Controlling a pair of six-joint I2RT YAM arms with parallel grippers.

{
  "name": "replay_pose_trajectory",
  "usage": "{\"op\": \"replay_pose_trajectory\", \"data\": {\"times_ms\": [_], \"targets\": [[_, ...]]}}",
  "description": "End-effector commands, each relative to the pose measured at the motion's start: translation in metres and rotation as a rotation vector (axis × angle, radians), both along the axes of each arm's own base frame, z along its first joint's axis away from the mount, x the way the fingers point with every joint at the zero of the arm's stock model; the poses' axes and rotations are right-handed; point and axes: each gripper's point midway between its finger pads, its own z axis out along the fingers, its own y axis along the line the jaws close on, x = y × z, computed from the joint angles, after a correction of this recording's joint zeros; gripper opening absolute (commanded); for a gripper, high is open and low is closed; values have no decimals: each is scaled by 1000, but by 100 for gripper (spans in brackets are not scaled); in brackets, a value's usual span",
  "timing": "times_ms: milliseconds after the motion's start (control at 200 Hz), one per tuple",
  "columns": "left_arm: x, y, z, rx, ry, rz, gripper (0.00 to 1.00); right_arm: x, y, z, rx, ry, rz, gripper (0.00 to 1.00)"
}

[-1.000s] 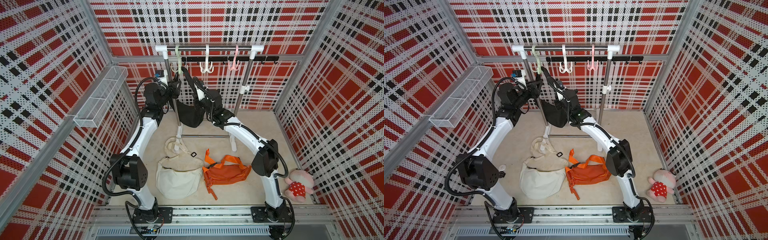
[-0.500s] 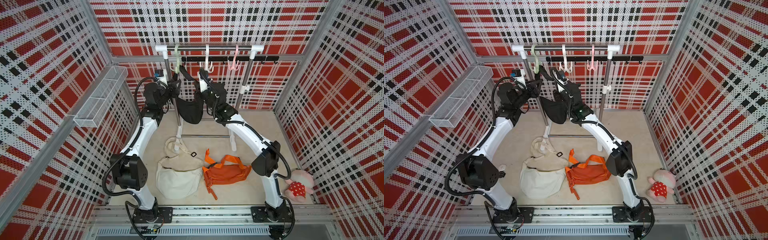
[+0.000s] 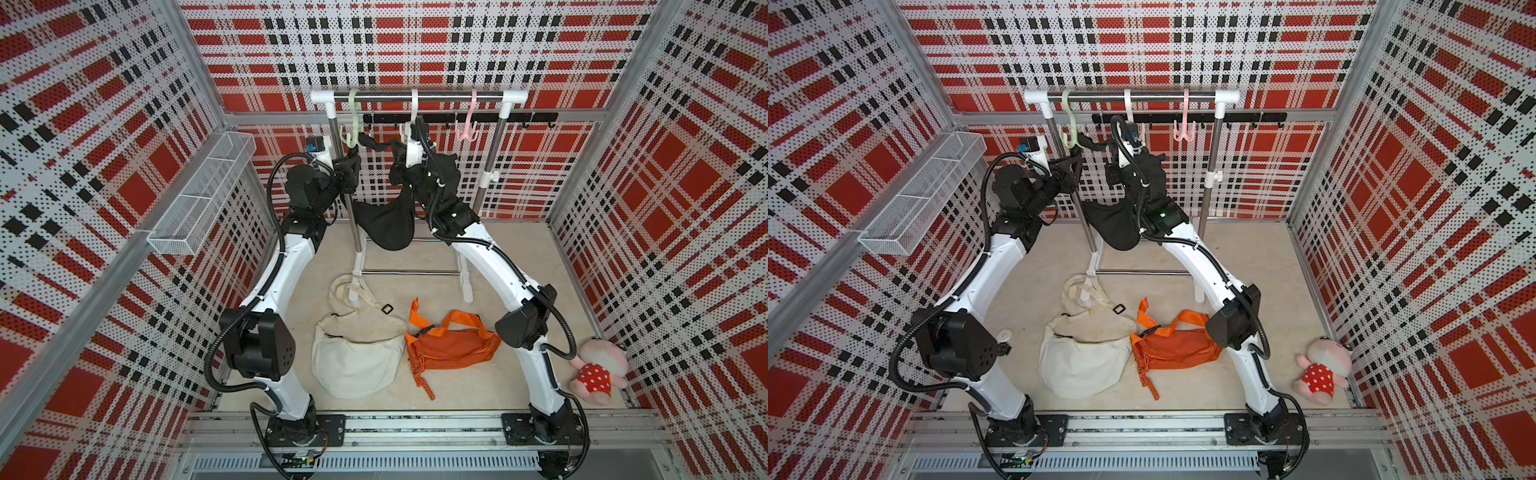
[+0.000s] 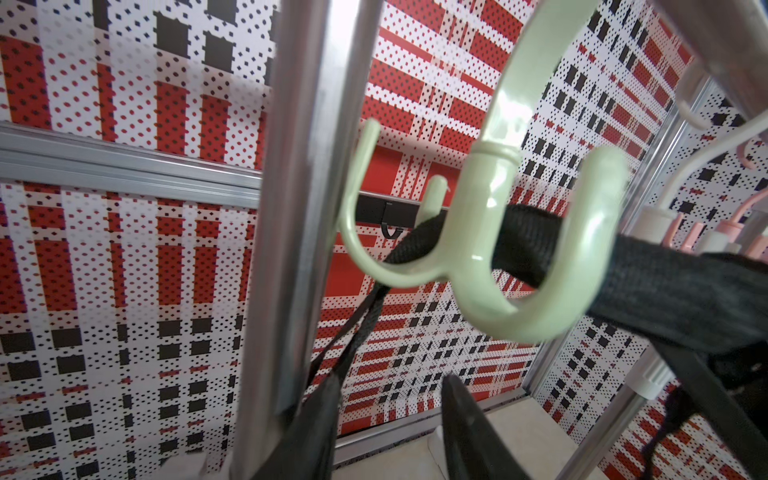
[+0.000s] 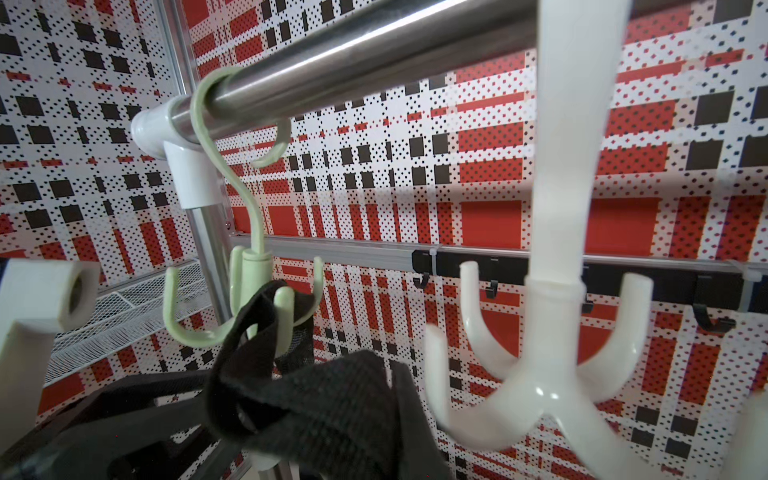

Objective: Take the bag off the hook
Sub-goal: Pick up the bag from the hook.

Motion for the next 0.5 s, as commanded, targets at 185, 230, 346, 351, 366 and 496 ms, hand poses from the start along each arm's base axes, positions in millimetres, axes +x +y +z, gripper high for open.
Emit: {"op": "replay_pose_trajectory", "data": {"times_ms": [185, 230, 346, 351, 366, 496], "targets": [[-16, -36, 30, -11, -82, -92, 37, -7, -16, 14, 163, 107, 50, 0], [-20, -39, 34, -20, -90, -101, 37, -8, -15, 15, 174, 113, 63, 0], [-32, -48, 46, -65, -116, -161, 38, -6, -9, 5, 163, 137, 83, 0], [-33, -48, 47, -68, -116, -164, 38, -6, -9, 5, 163, 138, 84, 0], [-35, -48, 49, -75, -125, -173, 39, -6, -8, 3, 159, 142, 85, 0], [-46, -50, 62, -190, -132, -277, 43, -5, -6, -10, 132, 167, 89, 0]]}}
